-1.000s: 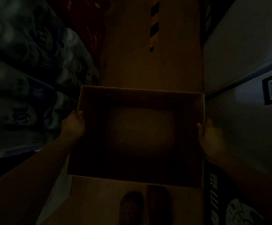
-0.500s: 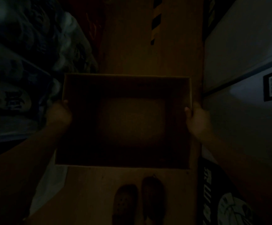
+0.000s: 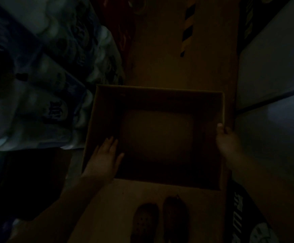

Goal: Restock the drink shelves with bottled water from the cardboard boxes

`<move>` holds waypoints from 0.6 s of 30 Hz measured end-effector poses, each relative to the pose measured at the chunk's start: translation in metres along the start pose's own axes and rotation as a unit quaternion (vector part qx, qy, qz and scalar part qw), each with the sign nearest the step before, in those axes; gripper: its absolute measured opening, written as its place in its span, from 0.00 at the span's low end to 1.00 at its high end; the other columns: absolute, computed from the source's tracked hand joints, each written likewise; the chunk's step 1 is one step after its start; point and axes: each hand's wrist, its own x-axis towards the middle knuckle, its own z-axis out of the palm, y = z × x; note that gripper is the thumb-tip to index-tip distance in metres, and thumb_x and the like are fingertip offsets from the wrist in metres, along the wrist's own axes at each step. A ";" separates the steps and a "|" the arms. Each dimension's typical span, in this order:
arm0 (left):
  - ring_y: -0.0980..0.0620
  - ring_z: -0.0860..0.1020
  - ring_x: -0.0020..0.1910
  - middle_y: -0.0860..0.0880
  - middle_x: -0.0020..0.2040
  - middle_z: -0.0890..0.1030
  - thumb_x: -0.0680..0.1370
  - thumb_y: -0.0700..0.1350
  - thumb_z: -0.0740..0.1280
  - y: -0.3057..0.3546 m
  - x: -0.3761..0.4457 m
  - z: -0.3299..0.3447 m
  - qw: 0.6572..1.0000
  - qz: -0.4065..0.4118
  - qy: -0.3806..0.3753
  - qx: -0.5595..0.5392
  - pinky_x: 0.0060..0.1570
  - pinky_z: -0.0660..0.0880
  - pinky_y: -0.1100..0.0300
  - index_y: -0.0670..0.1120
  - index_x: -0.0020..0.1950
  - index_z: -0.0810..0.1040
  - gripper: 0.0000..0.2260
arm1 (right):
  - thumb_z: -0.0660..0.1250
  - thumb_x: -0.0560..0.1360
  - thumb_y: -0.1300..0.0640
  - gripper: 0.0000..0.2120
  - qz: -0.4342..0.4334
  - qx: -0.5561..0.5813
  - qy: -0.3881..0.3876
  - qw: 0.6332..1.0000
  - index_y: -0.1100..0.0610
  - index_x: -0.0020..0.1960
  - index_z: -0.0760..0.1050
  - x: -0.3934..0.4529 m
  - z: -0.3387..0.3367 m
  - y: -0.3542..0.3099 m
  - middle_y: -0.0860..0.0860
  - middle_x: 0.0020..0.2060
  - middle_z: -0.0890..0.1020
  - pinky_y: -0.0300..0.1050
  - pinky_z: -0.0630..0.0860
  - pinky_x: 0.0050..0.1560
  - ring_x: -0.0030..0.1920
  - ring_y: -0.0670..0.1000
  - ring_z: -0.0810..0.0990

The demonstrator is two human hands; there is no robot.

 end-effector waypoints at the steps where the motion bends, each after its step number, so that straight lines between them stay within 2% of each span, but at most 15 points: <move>1: 0.52 0.49 0.77 0.49 0.78 0.53 0.80 0.61 0.47 -0.006 -0.003 0.002 0.999 0.003 -0.027 0.037 0.74 0.47 0.54 0.47 0.78 0.52 0.29 | 0.52 0.83 0.47 0.24 0.001 0.004 0.002 1.000 0.63 0.69 0.68 0.001 0.001 -0.001 0.65 0.67 0.71 0.55 0.67 0.67 0.66 0.66 0.70; 4: 0.50 0.57 0.76 0.49 0.76 0.61 0.71 0.71 0.32 -0.019 -0.012 -0.002 0.998 0.040 -0.015 0.050 0.73 0.53 0.53 0.49 0.76 0.61 0.43 | 0.52 0.83 0.47 0.24 0.010 0.025 -0.015 1.000 0.62 0.70 0.68 -0.002 -0.001 0.007 0.64 0.66 0.72 0.57 0.67 0.67 0.66 0.65 0.70; 6: 0.50 0.60 0.75 0.50 0.75 0.64 0.64 0.75 0.26 -0.026 -0.019 -0.008 0.992 0.081 -0.055 0.085 0.72 0.55 0.53 0.52 0.75 0.63 0.51 | 0.53 0.82 0.46 0.23 0.013 0.050 -0.029 0.998 0.60 0.70 0.69 -0.005 -0.001 0.015 0.62 0.66 0.73 0.58 0.68 0.67 0.65 0.63 0.72; 8: 0.51 0.61 0.74 0.52 0.74 0.65 0.62 0.77 0.27 -0.035 -0.023 -0.013 0.981 0.108 -0.114 0.116 0.71 0.56 0.54 0.58 0.73 0.64 0.50 | 0.54 0.81 0.44 0.24 0.013 0.078 -0.041 0.996 0.57 0.69 0.71 -0.007 -0.001 0.019 0.60 0.64 0.75 0.60 0.70 0.66 0.63 0.62 0.74; 11: 0.49 0.62 0.73 0.52 0.73 0.66 0.63 0.79 0.32 -0.047 -0.020 -0.019 0.975 0.135 -0.131 0.119 0.69 0.62 0.54 0.60 0.72 0.66 0.47 | 0.56 0.81 0.44 0.21 0.019 0.103 -0.045 0.993 0.56 0.67 0.73 -0.009 -0.003 0.023 0.58 0.62 0.77 0.60 0.71 0.65 0.61 0.60 0.76; 13: 0.47 0.63 0.73 0.51 0.72 0.68 0.65 0.78 0.34 -0.048 -0.019 -0.023 0.972 0.144 -0.139 0.126 0.70 0.60 0.52 0.59 0.70 0.69 0.45 | 0.57 0.81 0.44 0.21 0.014 0.105 -0.051 0.993 0.55 0.67 0.72 -0.010 -0.004 0.025 0.56 0.62 0.77 0.59 0.71 0.65 0.61 0.58 0.76; 14: 0.46 0.64 0.73 0.51 0.71 0.70 0.68 0.77 0.34 -0.046 -0.019 -0.024 0.968 0.158 -0.132 0.142 0.72 0.56 0.51 0.57 0.70 0.70 0.44 | 0.57 0.80 0.43 0.22 0.017 0.106 -0.063 0.992 0.55 0.68 0.71 -0.010 -0.005 0.027 0.55 0.64 0.76 0.59 0.70 0.66 0.62 0.58 0.75; 15: 0.46 0.63 0.74 0.50 0.72 0.69 0.69 0.76 0.33 -0.046 -0.018 -0.021 0.965 0.181 -0.106 0.157 0.74 0.50 0.51 0.56 0.70 0.70 0.44 | 0.57 0.80 0.42 0.24 0.024 0.098 -0.075 0.992 0.54 0.69 0.70 -0.012 -0.006 0.026 0.55 0.65 0.75 0.59 0.69 0.67 0.64 0.58 0.74; 16: 0.47 0.60 0.75 0.50 0.74 0.64 0.68 0.76 0.31 -0.041 -0.018 -0.022 0.961 0.177 -0.120 0.176 0.75 0.44 0.53 0.54 0.73 0.66 0.46 | 0.58 0.79 0.41 0.25 0.024 0.085 -0.087 0.992 0.55 0.71 0.68 -0.012 -0.006 0.027 0.56 0.67 0.74 0.59 0.68 0.68 0.65 0.59 0.73; 17: 0.49 0.55 0.76 0.52 0.76 0.56 0.64 0.77 0.28 -0.037 -0.020 -0.022 0.963 0.159 -0.137 0.169 0.74 0.41 0.54 0.54 0.75 0.60 0.50 | 0.58 0.79 0.41 0.27 0.026 0.054 -0.090 0.994 0.56 0.72 0.66 -0.013 -0.006 0.024 0.57 0.68 0.72 0.58 0.67 0.69 0.66 0.60 0.72; 18: 0.51 0.50 0.77 0.54 0.76 0.50 0.59 0.78 0.26 -0.036 -0.022 -0.023 0.968 0.118 -0.159 0.154 0.75 0.42 0.54 0.55 0.77 0.55 0.53 | 0.60 0.78 0.42 0.29 0.015 0.014 -0.087 0.996 0.57 0.74 0.63 -0.014 -0.006 0.020 0.59 0.69 0.71 0.57 0.66 0.69 0.68 0.61 0.71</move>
